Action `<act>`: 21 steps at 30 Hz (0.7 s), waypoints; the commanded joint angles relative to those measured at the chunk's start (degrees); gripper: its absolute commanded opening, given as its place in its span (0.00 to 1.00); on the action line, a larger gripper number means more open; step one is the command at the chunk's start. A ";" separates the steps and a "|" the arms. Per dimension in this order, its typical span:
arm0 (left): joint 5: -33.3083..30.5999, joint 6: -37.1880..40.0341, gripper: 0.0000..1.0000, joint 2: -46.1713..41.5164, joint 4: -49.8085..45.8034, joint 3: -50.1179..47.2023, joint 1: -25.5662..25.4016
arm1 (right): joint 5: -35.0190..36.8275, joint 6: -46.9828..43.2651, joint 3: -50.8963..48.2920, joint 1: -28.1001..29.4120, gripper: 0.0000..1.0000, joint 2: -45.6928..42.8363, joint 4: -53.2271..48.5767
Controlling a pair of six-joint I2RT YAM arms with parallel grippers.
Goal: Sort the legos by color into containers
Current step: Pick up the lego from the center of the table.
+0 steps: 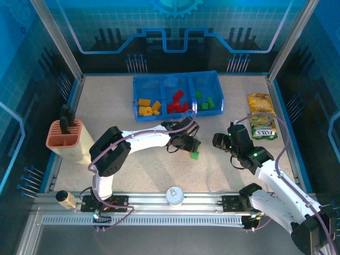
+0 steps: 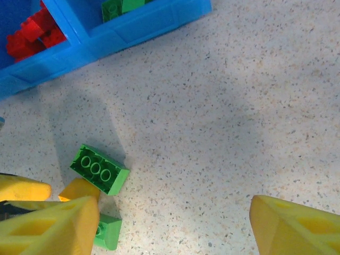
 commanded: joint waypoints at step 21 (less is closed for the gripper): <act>-4.37 1.89 0.51 5.82 -3.94 4.12 -0.45 | -2.43 1.82 -3.11 -1.15 0.75 -1.89 1.36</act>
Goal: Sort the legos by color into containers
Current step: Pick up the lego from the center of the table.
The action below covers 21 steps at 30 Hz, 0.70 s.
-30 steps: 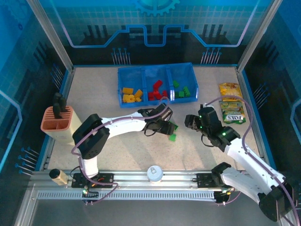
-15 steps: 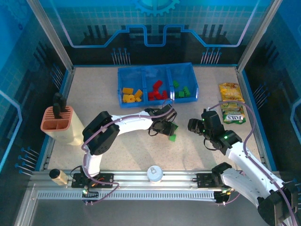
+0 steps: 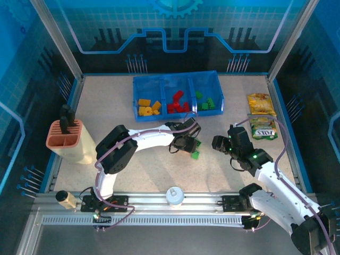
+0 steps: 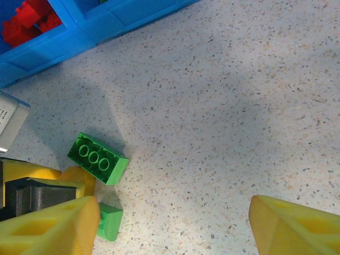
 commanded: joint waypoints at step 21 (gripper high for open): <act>-3.02 0.31 0.31 -3.45 -2.71 -1.67 1.95 | -0.81 1.85 -2.06 -0.73 0.75 -1.15 1.53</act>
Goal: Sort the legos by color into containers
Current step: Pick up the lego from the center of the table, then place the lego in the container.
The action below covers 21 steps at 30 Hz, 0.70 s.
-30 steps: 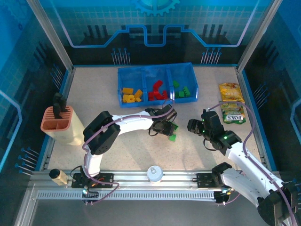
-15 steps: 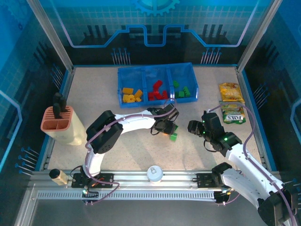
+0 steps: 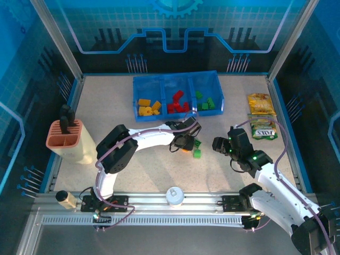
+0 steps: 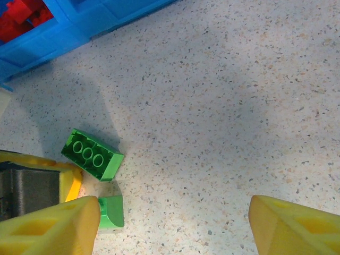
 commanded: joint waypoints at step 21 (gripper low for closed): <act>-1.02 1.94 0.32 -18.74 -0.87 -6.83 21.99 | -3.02 1.16 -1.26 -0.59 0.75 -0.87 1.71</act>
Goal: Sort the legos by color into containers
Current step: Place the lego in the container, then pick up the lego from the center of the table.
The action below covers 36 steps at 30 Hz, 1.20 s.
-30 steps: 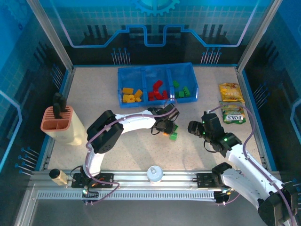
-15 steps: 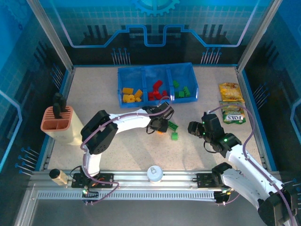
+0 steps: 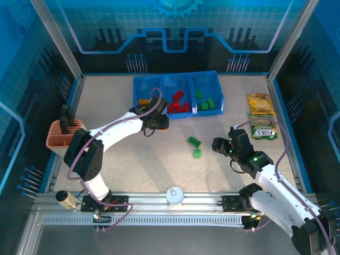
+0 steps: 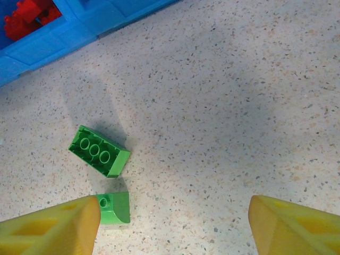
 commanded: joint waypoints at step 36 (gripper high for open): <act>4.27 1.88 0.61 -9.28 4.21 2.15 12.07 | -1.92 -0.46 5.73 11.48 0.85 18.38 3.63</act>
